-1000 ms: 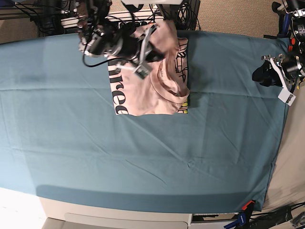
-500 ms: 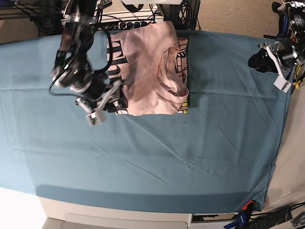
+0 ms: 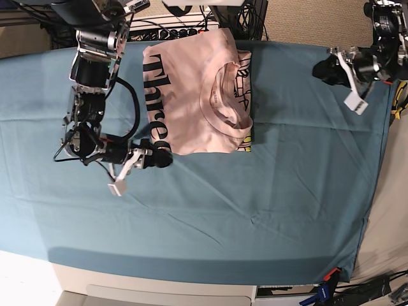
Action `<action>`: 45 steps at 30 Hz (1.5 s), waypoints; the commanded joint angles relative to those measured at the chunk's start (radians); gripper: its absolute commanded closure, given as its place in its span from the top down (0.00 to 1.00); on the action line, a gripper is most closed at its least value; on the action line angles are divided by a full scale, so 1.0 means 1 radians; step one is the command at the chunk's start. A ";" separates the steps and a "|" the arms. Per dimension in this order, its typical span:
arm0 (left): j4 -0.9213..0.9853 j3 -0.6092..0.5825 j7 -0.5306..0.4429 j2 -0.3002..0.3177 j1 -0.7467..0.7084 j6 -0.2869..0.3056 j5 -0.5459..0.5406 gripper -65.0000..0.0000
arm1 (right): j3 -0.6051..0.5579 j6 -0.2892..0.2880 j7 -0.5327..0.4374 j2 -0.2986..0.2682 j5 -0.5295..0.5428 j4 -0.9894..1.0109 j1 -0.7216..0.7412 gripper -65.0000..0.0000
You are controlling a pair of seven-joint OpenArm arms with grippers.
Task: Fold the T-shirt properly
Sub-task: 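Move the right gripper beside the stack and bring the left gripper over, then grasp the folded shirt's corner with the left gripper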
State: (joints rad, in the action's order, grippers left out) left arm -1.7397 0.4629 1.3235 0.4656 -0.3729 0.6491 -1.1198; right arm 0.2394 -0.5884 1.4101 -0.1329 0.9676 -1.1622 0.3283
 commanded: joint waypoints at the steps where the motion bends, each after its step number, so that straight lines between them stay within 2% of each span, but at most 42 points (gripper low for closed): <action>1: -0.014 -0.002 -0.014 0.016 0.002 0.006 -0.003 0.37 | 0.002 -0.002 -0.014 -0.011 0.032 0.005 0.036 0.40; 10: -0.033 -0.010 -0.013 0.011 -0.014 -0.023 -0.037 0.38 | 0.002 -0.002 -0.014 -0.017 0.038 0.039 0.032 0.40; 11: -0.048 -0.010 -0.014 0.005 -0.023 -0.023 -0.037 0.38 | 0.002 -0.002 -0.014 -0.016 0.038 0.039 0.032 0.37; 14: -0.109 -0.010 -0.015 -0.023 -0.055 -0.023 -0.036 0.40 | 0.002 -0.002 -0.014 -0.016 0.039 0.039 0.032 0.18; 16: -0.152 -0.010 -0.025 -0.042 -0.077 -0.023 -0.023 0.40 | 0.002 -0.002 -0.014 -0.016 0.039 0.039 0.032 0.14; 20: -0.219 -0.048 -0.069 -0.067 -0.099 -0.065 0.055 0.41 | 0.002 -0.002 -0.014 -0.016 0.039 0.039 0.032 0.14; 25: -0.230 -0.222 -0.141 -0.071 -0.093 -0.144 0.219 0.48 | 0.002 -0.003 -0.014 -0.016 0.039 0.039 0.032 0.14; 29: -0.230 -0.336 -0.154 -0.109 -0.071 -0.192 0.302 0.48 | 0.002 -0.010 -0.014 -0.016 0.039 0.039 0.032 0.14; 31: -0.230 -0.359 -0.153 -0.128 -0.060 -0.198 0.306 0.49 | 0.002 -0.010 -0.014 -0.016 0.039 0.039 0.032 0.14; 35: -0.230 -0.363 -0.158 -0.154 -0.056 -0.208 0.308 0.61 | 0.002 -0.010 -0.014 -0.016 0.038 0.039 0.032 0.14; 45: -0.271 -0.363 -0.169 -0.156 -0.057 -0.227 0.312 0.62 | 0.002 -0.010 -0.014 -0.014 0.038 0.039 0.032 0.14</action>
State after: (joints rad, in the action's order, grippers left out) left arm -1.9903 0.0982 1.1687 0.3054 -0.4301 0.4198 -0.7887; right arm 0.2401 -0.5953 1.4094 -0.1387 0.9779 -1.1099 0.3347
